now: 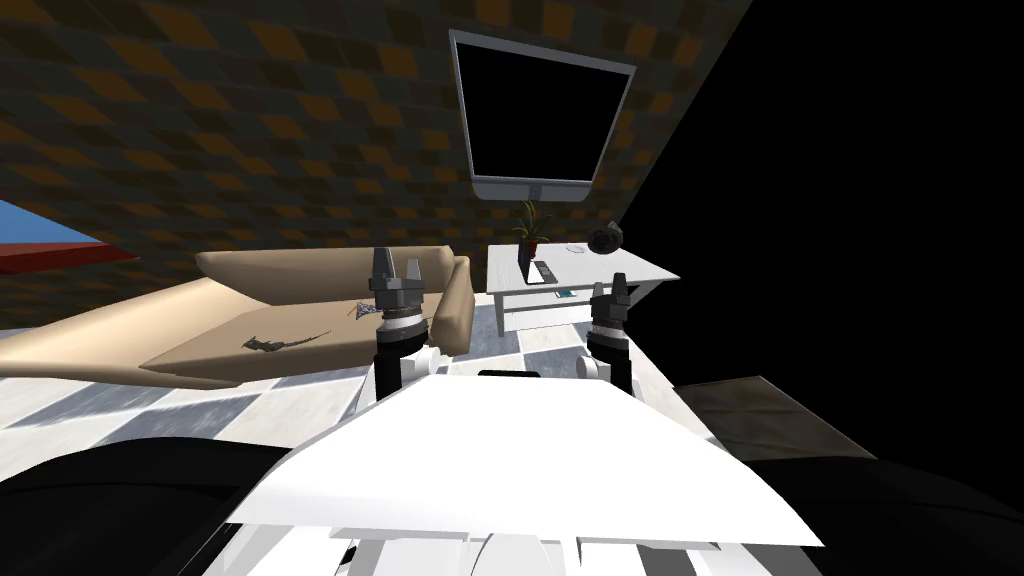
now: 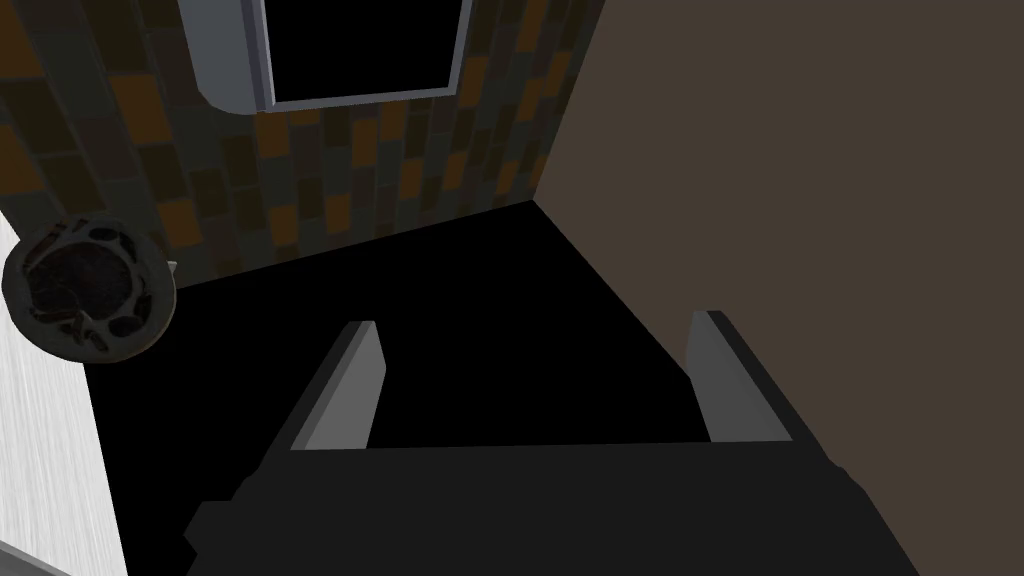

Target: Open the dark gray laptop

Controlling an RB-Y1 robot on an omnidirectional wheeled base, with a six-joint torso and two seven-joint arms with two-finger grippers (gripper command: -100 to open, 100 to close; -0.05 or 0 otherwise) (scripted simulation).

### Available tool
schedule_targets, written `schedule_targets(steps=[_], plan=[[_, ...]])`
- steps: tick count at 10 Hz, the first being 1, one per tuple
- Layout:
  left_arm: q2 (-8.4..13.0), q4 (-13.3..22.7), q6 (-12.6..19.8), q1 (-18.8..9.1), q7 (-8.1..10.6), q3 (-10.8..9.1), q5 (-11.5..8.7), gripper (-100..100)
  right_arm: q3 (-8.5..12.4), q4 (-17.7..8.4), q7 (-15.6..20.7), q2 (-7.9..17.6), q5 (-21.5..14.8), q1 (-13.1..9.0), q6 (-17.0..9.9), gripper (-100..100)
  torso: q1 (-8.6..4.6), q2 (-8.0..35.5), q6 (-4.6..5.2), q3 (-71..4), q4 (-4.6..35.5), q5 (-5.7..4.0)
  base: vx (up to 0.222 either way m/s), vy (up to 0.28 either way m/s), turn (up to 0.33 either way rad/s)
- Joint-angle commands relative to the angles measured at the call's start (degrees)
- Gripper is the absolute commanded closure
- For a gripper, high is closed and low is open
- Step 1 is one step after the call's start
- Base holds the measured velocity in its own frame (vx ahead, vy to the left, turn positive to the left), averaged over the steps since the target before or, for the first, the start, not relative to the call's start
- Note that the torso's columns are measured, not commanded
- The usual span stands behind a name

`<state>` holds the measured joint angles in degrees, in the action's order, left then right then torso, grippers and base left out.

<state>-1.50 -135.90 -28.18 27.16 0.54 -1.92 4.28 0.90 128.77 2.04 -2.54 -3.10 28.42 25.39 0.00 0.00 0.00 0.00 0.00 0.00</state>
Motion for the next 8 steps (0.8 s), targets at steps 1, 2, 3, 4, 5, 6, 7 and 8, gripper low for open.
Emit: schedule_targets(steps=[1,2,3,4,5,6,7,8], plan=[[0.0,0.0,0.0,0.0,0.0,0.0,0.0,0,0.0,0.0,0.0,0.0,0.0,0.0,0.0,0,0.0,2.32,0.0,-4.67,2.35,0.0,0.0,0.0,0.0],[0.0,0.0,0.0,0.0,0.0,0.0,0.0,0,0.0,0.0,0.0,0.0,0.0,0.0,0.0,0,0.0,5.97,0.0,-12.0,6.0,0.0,0.0,0.0,0.0],[0.0,-0.01,0.0,0.0,0.0,0.0,0.0,0,0.0,0.01,0.0,0.0,0.0,0.0,0.0,0,0.0,10.03,0.0,-20.14,10.06,0.0,0.0,0.0,0.0],[0.0,-0.01,0.0,0.0,0.0,0.0,0.0,0,0.0,0.01,0.0,0.0,0.0,0.0,0.0,0,0.0,14.22,0.0,-28.5,14.24,0.0,0.0,0.0,0.0],[0.0,-0.01,0.0,0.0,0.0,0.0,0.0,0,0.0,0.01,0.0,0.0,0.0,0.0,0.0,0,0.0,18.45,0.0,-36.92,18.46,0.0,0.0,0.0,0.0],[0.0,-0.01,0.0,0.0,0.0,0.0,0.0,0,0.0,0.01,0.0,0.0,0.0,0.0,0.0,0,0.0,22.69,0.0,-45.36,22.68,0.0,0.0,0.0,0.0],[0.0,-0.01,0.0,0.0,0.0,0.0,0.0,0,0.0,0.02,0.0,0.0,0.0,0.0,0.01,0,0.0,26.93,0.0,-53.81,26.91,0.0,0.0,0.0,0.0],[0.0,-0.02,0.0,0.0,0.0,0.0,0.0,0,0.0,0.02,0.0,0.0,0.0,0.0,0.01,0,0.0,31.16,0.0,-62.27,31.14,0.0,0.0,0.0,0.0]])
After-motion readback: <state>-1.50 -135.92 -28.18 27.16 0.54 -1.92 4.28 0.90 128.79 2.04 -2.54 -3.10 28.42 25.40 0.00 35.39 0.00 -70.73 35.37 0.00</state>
